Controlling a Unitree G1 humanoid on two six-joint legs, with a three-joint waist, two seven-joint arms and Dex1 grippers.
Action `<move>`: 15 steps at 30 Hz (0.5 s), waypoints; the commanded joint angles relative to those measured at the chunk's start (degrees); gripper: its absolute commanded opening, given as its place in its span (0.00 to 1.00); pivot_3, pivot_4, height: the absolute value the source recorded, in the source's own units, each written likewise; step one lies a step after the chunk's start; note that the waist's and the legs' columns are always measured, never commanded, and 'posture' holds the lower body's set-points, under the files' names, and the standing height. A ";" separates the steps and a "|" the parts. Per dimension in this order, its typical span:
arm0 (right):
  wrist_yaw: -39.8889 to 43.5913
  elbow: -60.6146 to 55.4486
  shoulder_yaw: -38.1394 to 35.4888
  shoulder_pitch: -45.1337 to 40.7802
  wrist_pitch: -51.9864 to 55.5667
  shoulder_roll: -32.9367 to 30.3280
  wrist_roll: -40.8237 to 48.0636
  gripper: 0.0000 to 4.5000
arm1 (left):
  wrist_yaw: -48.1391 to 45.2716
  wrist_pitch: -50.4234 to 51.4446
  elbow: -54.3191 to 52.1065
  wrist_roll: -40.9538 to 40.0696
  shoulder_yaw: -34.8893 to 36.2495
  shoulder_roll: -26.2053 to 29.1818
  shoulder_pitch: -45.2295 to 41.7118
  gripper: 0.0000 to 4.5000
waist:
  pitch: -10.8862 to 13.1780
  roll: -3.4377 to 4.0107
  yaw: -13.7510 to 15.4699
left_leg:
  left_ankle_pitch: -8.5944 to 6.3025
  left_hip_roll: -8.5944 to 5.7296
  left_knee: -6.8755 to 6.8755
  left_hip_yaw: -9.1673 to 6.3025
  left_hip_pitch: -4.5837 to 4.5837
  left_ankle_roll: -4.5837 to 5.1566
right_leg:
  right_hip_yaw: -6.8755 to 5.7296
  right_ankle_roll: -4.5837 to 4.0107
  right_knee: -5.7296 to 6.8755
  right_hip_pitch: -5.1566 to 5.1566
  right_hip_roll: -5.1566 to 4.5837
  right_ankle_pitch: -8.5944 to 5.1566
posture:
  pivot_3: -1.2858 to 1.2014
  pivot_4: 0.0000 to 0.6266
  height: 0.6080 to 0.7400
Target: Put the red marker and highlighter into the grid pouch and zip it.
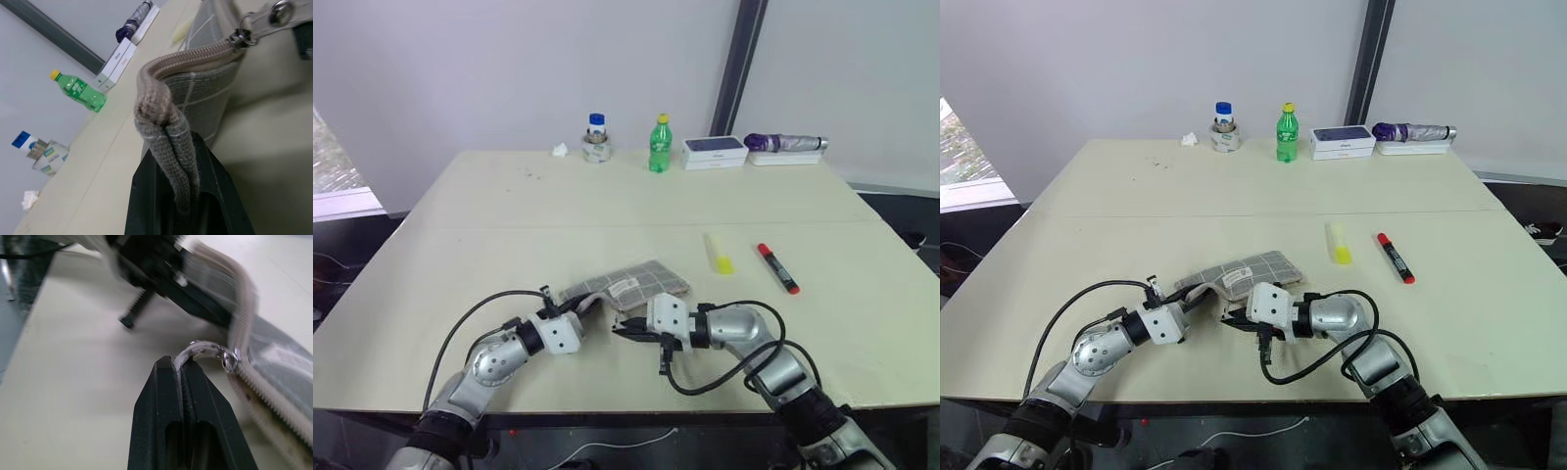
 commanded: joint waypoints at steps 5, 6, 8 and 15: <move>3.27 1.99 -1.08 -3.26 -3.33 -1.08 0.70 0.01 | 2.23 -3.78 -1.90 0.83 2.32 4.01 2.49 0.00 | 0.00 0.00 -0.21 | 0.00 0.03 0.00 -0.01 0.00 0.00 | 0.00 0.00 0.00 -0.01 0.02 0.00 | 0.52 0.24 1.00; 3.66 2.34 -1.36 -3.34 -3.41 -1.44 0.96 0.01 | 2.44 -4.83 -2.46 1.04 2.46 4.90 3.18 0.00 | 0.00 0.00 -0.25 | 0.00 0.03 -0.03 -0.01 0.00 0.00 | 0.00 0.00 -0.01 -0.01 0.02 0.00 | 0.52 0.24 1.00; 3.80 3.15 -1.82 -3.90 -3.44 -1.53 1.34 0.01 | 3.30 -7.67 -3.33 3.25 2.37 7.04 4.46 0.00 | 0.01 -0.01 -0.44 | 0.00 0.06 -0.05 -0.01 0.00 0.00 | 0.02 0.00 -0.03 -0.04 0.01 0.00 | 0.52 0.24 1.00; 4.42 4.08 -0.13 -4.96 -5.19 0.07 0.08 0.01 | 6.00 -6.77 -2.63 10.30 0.38 8.90 4.24 0.00 | 0.00 0.00 -0.72 | -0.01 0.07 -0.06 0.00 0.00 0.00 | 0.03 0.00 -0.02 -0.03 0.01 0.00 | 0.52 0.24 1.00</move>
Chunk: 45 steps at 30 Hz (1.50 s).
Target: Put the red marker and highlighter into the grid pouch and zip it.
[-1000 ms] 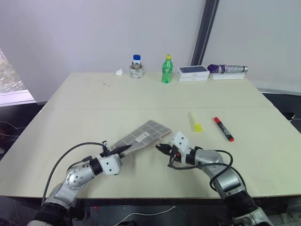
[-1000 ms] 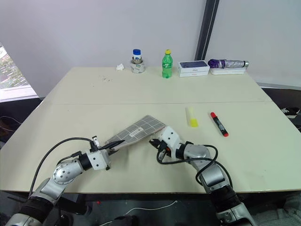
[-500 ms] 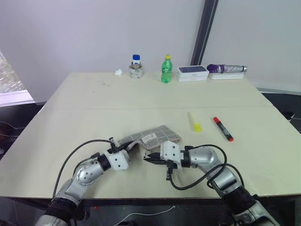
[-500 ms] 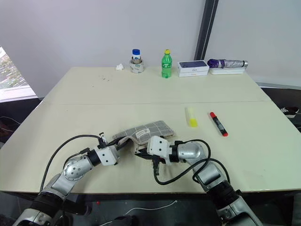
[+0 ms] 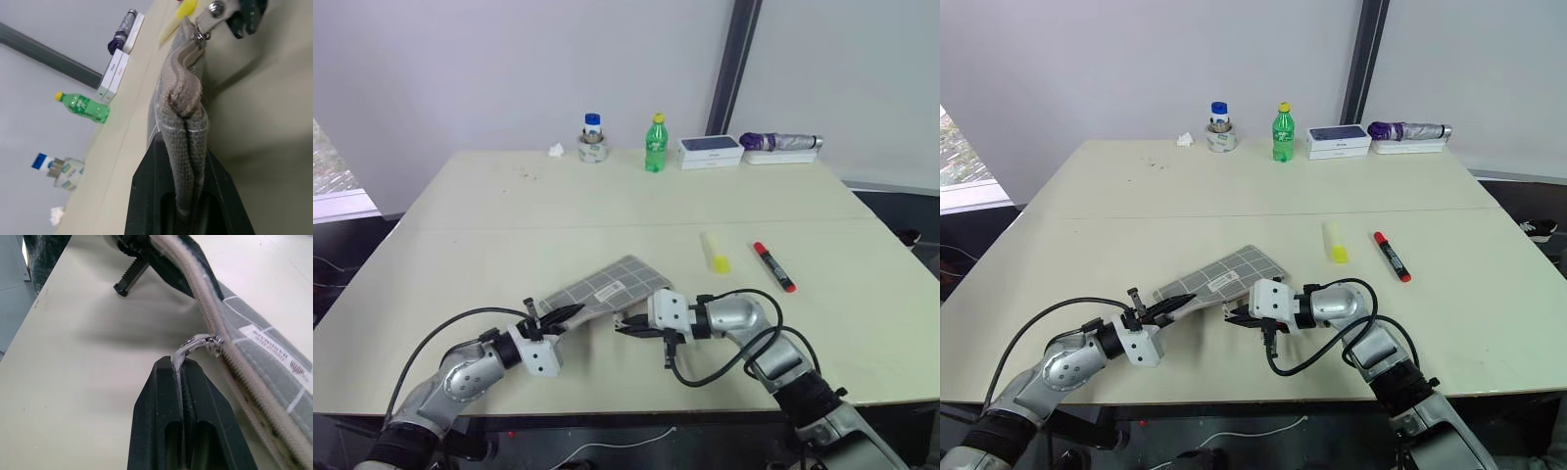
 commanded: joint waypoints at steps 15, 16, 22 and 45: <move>4.38 -4.43 3.23 -2.50 -1.95 2.34 0.26 0.01 | 0.49 4.34 3.13 5.51 -4.31 -2.26 -3.52 0.00 | -0.02 0.01 0.97 | 0.00 -0.04 0.09 -0.01 0.03 0.00 | -0.01 0.03 0.02 0.08 -0.03 0.02 | 0.52 0.24 1.00; 4.38 -4.34 2.94 -2.50 -2.02 2.19 0.37 0.01 | 0.61 4.46 3.18 5.43 -4.15 -2.28 -3.55 0.00 | -0.02 0.01 0.97 | 0.00 -0.04 0.09 -0.01 0.03 0.00 | -0.01 0.03 0.02 0.09 -0.03 0.02 | 0.52 0.24 1.00; 5.18 -5.78 1.08 -2.21 -0.07 1.33 3.12 0.01 | 1.83 4.99 2.91 6.29 -3.67 -1.83 -3.32 0.00 | -0.02 0.01 0.93 | 0.00 -0.04 0.08 -0.01 0.04 0.00 | -0.01 0.03 0.02 0.08 -0.03 0.02 | 0.52 0.24 1.00; -1.89 -4.18 -14.56 9.02 -0.73 -9.43 4.89 0.87 | 9.81 9.99 1.05 3.00 4.00 -0.79 -1.98 0.00 | 0.01 -0.03 0.53 | 0.00 0.01 0.02 -0.01 0.04 0.01 | 0.01 0.02 0.00 0.02 -0.03 0.02 | 0.52 0.24 1.00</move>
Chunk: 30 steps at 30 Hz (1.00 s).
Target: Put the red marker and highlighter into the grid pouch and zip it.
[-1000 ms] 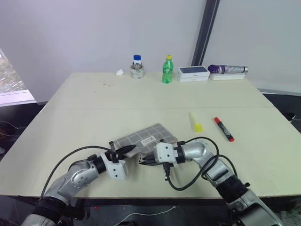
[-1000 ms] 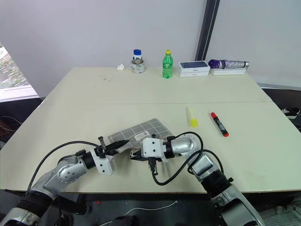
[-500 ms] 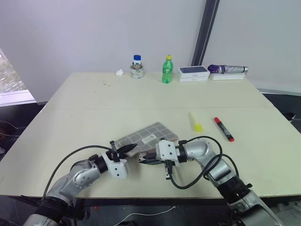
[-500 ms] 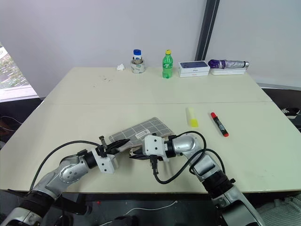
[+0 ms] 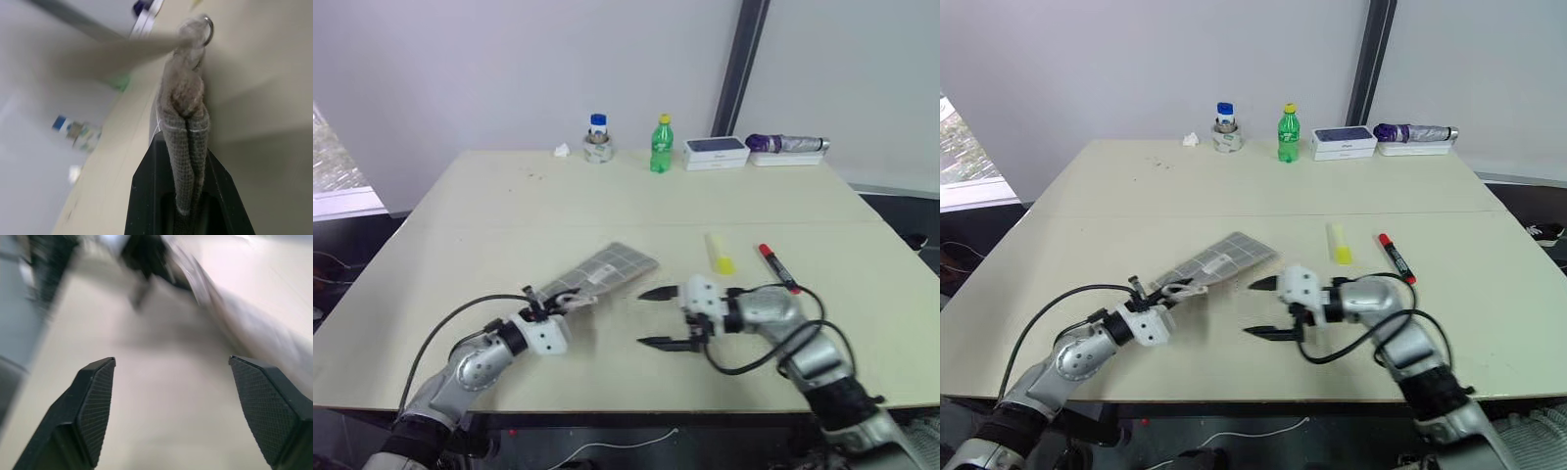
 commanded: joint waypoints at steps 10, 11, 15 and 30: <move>-19.35 7.24 -10.44 -0.35 -6.90 5.76 -1.79 0.87 | 8.78 -1.05 1.18 4.24 2.57 2.45 -1.65 0.00 | 0.04 -0.04 -0.23 | 0.00 -0.01 -0.03 0.03 -0.06 -0.01 | 0.04 0.00 0.00 -0.08 -0.01 0.00 | 0.52 0.24 1.00; -21.40 8.01 -11.03 -0.95 -6.15 6.33 -2.19 0.87 | 8.52 -1.21 1.20 4.03 2.40 2.40 -1.74 0.00 | 0.04 -0.04 -0.23 | 0.00 -0.01 -0.03 0.03 -0.06 -0.01 | 0.04 0.00 0.00 -0.08 -0.01 0.00 | 0.52 0.24 1.00; -28.71 8.48 -14.88 -1.39 0.13 7.57 -1.38 0.87 | 7.34 -1.13 0.54 2.15 2.23 1.29 -1.33 0.00 | 0.04 -0.04 0.23 | 0.00 -0.03 -0.03 0.03 -0.10 -0.01 | 0.03 0.00 -0.01 -0.09 -0.05 0.00 | 0.52 0.24 1.00; -43.50 16.25 -15.14 -9.76 16.31 10.17 -5.08 0.87 | 2.56 0.98 -2.44 -1.42 0.57 -4.38 -0.40 0.00 | 0.04 -0.03 -0.96 | 0.01 -0.03 -0.02 0.07 -0.33 -0.01 | 0.05 0.00 0.06 -0.40 -0.01 0.01 | 0.52 0.24 1.00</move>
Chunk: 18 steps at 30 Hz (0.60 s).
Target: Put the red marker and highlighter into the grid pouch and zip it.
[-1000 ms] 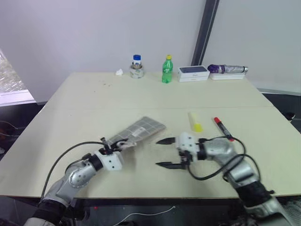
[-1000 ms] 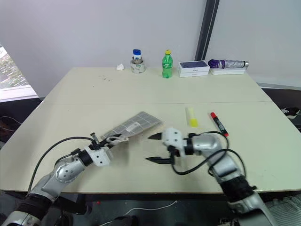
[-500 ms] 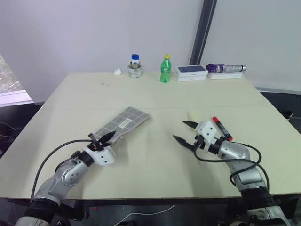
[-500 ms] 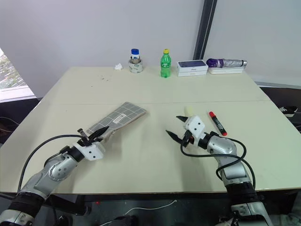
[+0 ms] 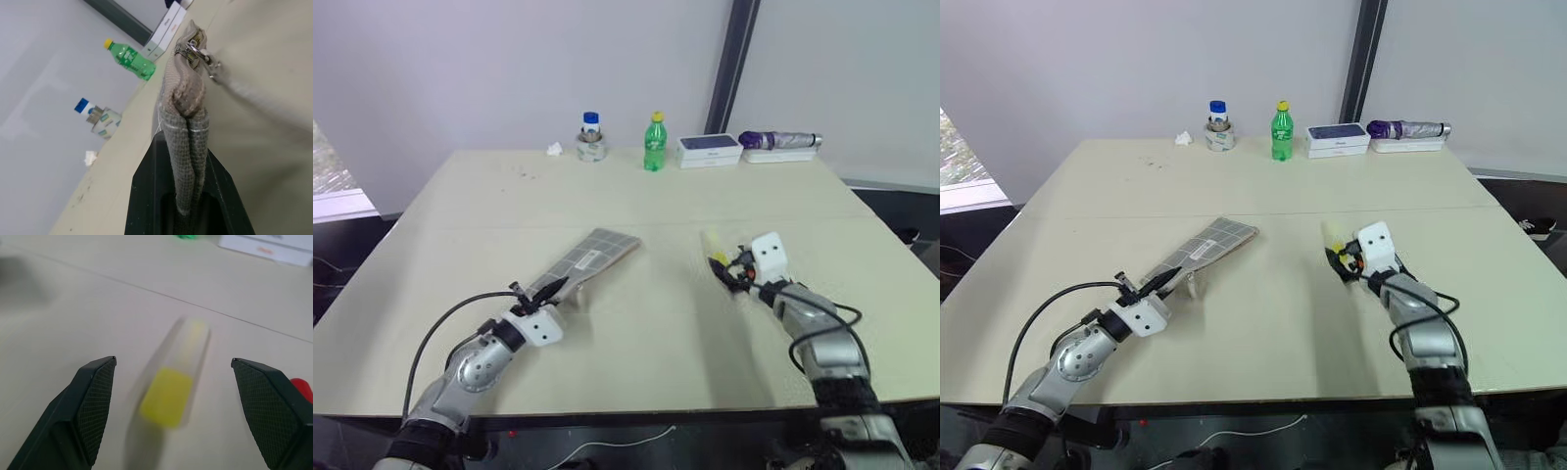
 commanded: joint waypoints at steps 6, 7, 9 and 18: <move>-2.74 7.48 1.75 -5.92 3.62 1.85 -1.70 0.87 | -0.52 0.71 -3.22 -0.11 -0.08 -0.14 -0.39 0.00 | 0.00 0.00 -0.25 | 0.12 -0.05 0.07 0.03 -0.39 -0.18 | -0.03 0.01 -0.02 -0.29 -0.05 0.00 | 0.52 0.24 1.00; -2.79 7.90 2.89 -6.02 2.90 1.56 -3.03 0.87 | -0.48 0.77 -3.33 -0.04 -0.05 -0.10 -0.30 0.00 | 0.00 0.00 -0.29 | 0.11 -0.04 0.06 0.03 -0.39 -0.17 | -0.03 0.01 -0.01 -0.32 -0.04 0.00 | 0.52 0.24 1.00; -3.04 8.96 3.28 -6.14 2.76 1.25 -3.77 0.87 | -0.41 0.99 -3.66 0.01 0.05 -0.08 -0.18 0.00 | 0.00 0.00 -0.34 | 0.10 -0.04 0.07 0.03 -0.43 -0.15 | -0.02 0.01 0.01 -0.36 -0.03 0.00 | 0.52 0.24 1.00; -0.54 3.61 0.85 -6.68 5.35 1.89 0.74 0.20 | -0.95 2.28 -4.02 -2.05 0.59 -0.74 -0.55 0.00 | 0.00 0.01 -0.25 | 0.01 -0.04 0.12 0.01 -0.44 0.01 | -0.03 0.02 0.03 -0.35 -0.04 0.01 | 0.52 0.24 1.00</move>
